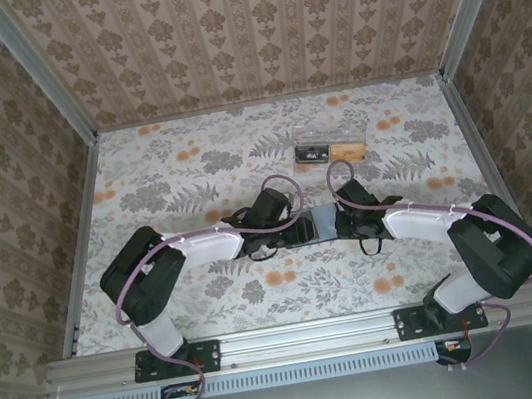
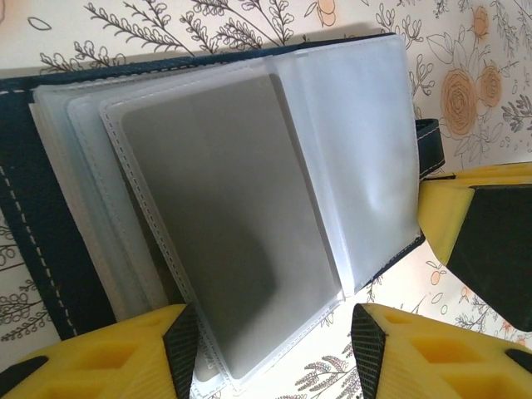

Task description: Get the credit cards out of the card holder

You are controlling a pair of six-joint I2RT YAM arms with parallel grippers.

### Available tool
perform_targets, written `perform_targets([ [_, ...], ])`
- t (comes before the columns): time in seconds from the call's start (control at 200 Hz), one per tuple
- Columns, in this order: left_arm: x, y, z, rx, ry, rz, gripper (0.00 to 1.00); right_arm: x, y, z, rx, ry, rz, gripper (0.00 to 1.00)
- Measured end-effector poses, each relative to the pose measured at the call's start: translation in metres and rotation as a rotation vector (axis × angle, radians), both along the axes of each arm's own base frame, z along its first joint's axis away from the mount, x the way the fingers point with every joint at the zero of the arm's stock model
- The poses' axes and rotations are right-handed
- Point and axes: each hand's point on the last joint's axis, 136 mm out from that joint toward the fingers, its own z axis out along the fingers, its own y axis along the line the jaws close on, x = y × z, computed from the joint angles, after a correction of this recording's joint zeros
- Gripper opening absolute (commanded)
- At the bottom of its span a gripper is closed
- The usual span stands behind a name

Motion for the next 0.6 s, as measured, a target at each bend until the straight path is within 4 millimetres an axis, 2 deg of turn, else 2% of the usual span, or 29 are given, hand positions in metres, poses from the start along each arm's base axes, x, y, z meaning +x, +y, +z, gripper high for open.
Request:
perform_targets([
  [0.4,0.003,-0.013,0.014,-0.045,-0.033,-0.037,0.58,0.0,0.0,0.0,0.0,0.0,0.0,0.19],
  [0.6,-0.002,-0.039,0.039,-0.132,-0.069,-0.105,0.59,0.0,0.0,0.0,0.0,0.0,0.0,0.2],
])
